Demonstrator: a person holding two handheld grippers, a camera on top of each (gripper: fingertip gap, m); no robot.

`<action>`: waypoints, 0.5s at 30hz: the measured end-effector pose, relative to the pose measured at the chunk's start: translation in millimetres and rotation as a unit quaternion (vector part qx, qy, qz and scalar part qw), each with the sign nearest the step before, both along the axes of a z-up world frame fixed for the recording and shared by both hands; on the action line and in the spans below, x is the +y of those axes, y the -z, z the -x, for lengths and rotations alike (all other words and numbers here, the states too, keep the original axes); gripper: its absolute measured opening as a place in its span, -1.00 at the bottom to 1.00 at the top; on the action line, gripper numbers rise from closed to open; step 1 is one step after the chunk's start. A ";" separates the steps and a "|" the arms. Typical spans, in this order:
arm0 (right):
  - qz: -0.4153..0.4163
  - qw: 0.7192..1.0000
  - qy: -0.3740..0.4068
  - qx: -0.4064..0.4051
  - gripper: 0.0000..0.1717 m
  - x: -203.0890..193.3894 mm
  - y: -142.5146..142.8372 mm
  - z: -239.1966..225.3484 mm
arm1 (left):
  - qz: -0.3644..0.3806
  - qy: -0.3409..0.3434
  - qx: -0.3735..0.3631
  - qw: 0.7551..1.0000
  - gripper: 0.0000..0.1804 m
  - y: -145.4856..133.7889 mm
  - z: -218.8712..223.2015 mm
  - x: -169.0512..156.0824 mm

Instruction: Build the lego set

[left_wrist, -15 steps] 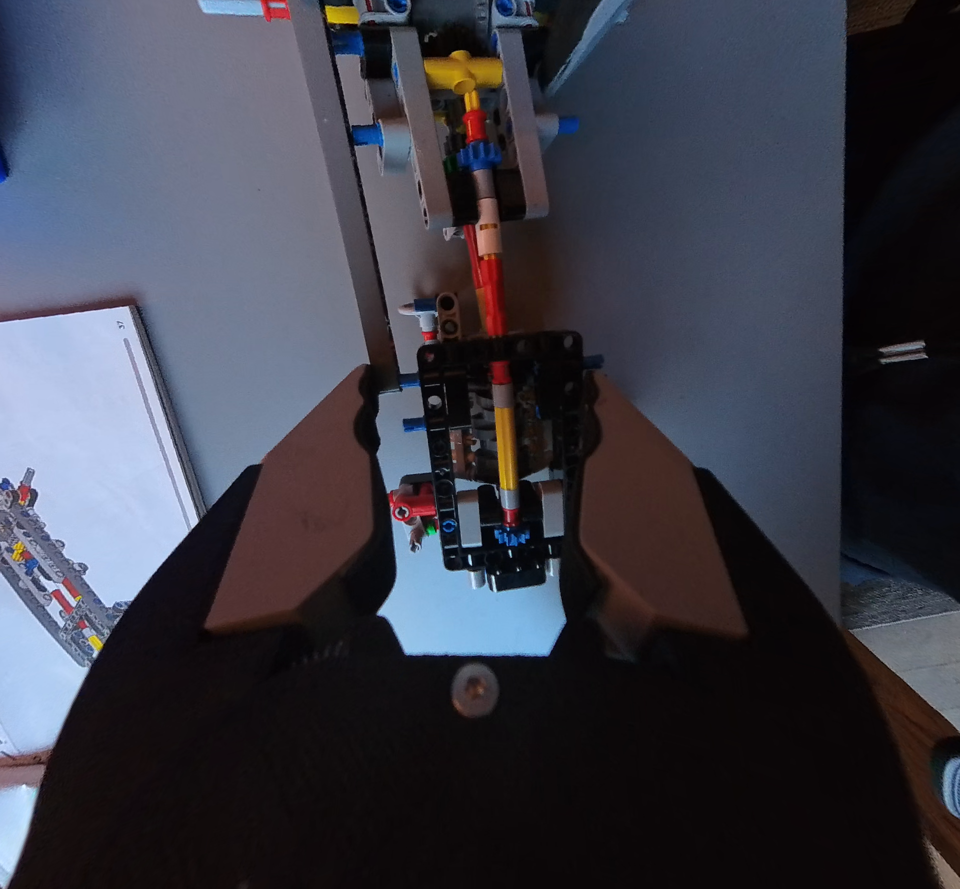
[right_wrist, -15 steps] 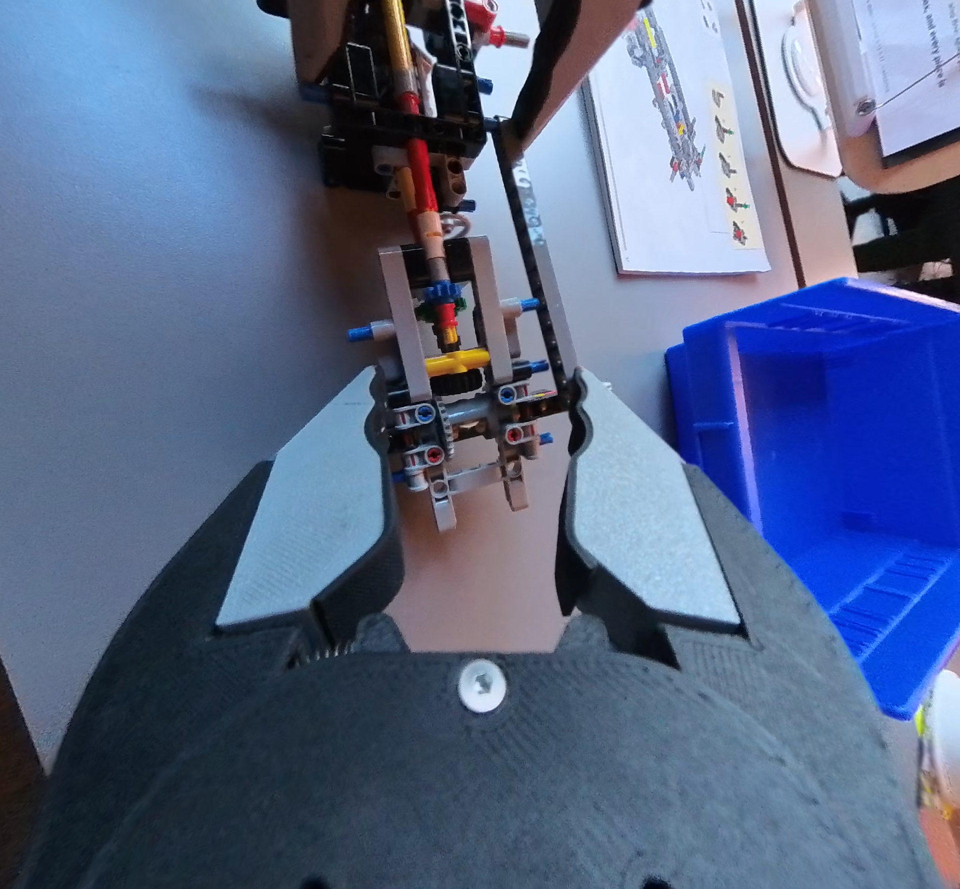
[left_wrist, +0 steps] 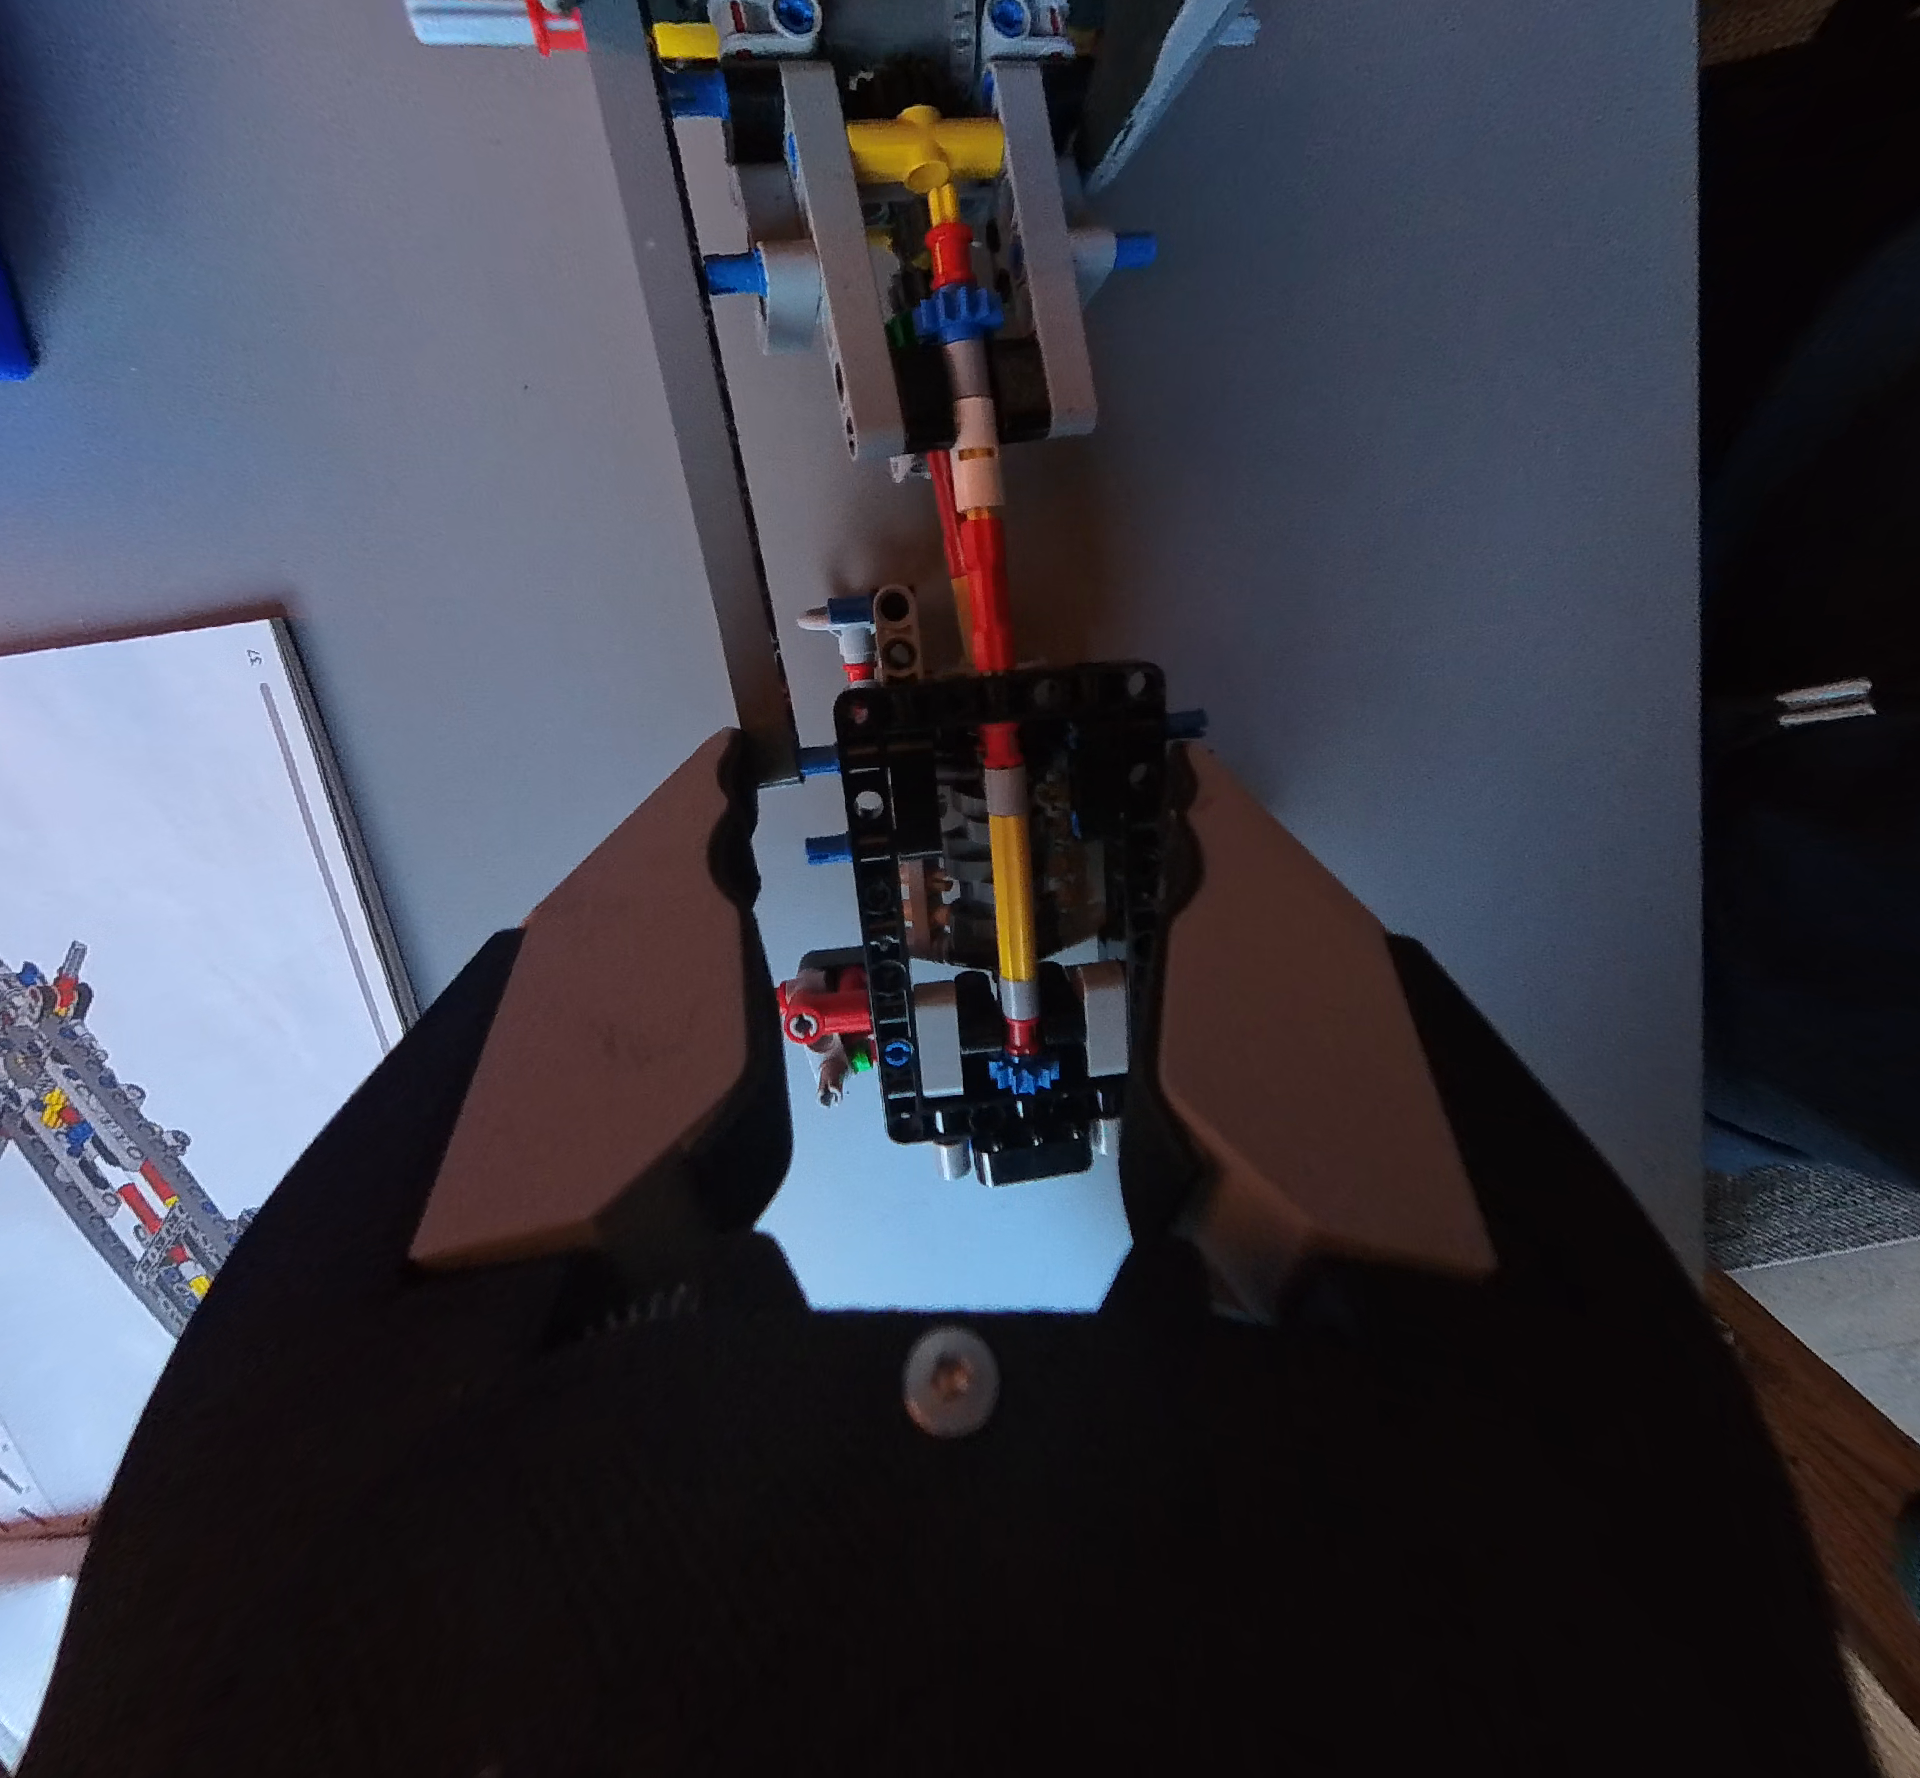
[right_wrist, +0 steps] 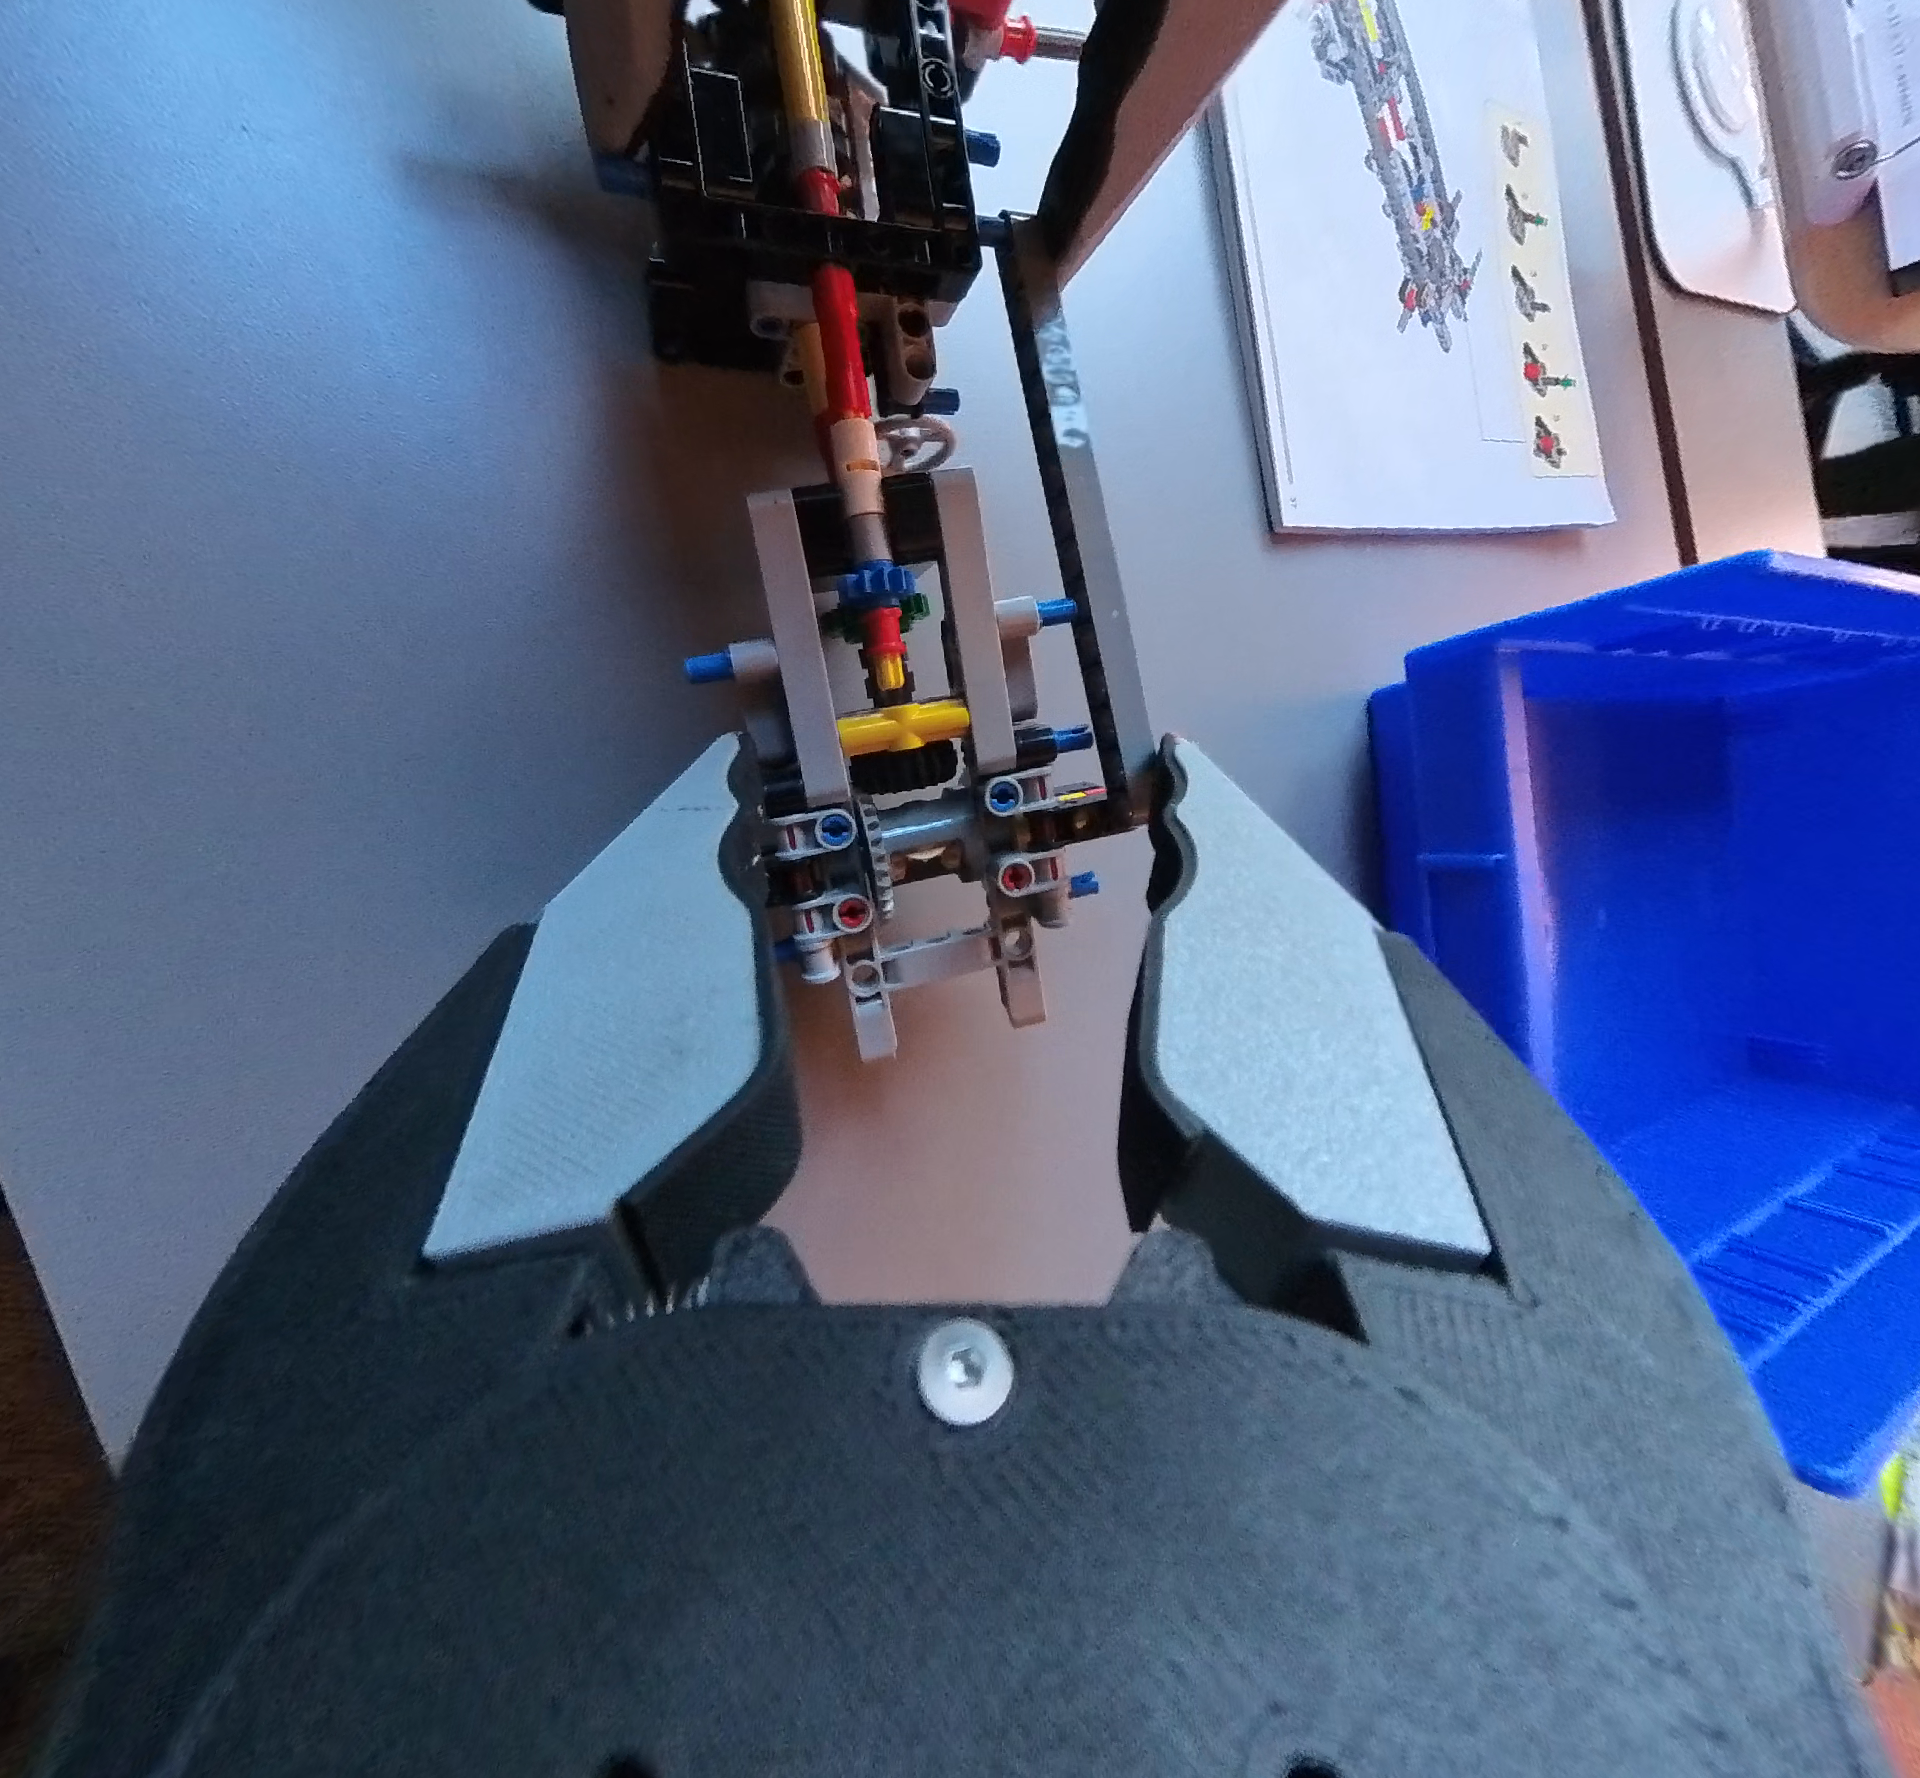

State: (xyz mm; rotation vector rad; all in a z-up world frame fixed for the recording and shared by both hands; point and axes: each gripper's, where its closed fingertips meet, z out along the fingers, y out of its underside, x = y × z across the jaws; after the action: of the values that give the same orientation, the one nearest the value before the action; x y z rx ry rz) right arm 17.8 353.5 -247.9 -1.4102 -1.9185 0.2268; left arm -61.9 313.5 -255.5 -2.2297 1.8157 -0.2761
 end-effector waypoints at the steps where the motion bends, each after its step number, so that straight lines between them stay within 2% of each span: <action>1: 0.007 1.000 0.001 -0.001 -0.15 -0.1 1.4 -0.4 | 0.000 0.000 -0.001 1.000 -0.14 -0.4 -0.7 0.0; 8: 0.040 0.999 0.000 0.008 -0.16 -0.2 7.2 -0.1 | -0.013 0.002 0.005 1.000 -0.14 -2.1 -1.5 0.9; 15: 0.115 0.992 -0.011 0.048 -0.17 -0.5 8.4 3.2 | -0.025 -0.005 0.011 1.000 -0.14 -2.8 0.7 3.7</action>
State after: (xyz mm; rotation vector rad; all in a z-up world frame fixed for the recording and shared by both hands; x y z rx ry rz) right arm 14.6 353.0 -256.3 -1.4971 -1.8753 0.5307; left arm -62.6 317.2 -252.8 -2.2145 1.8017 -0.2032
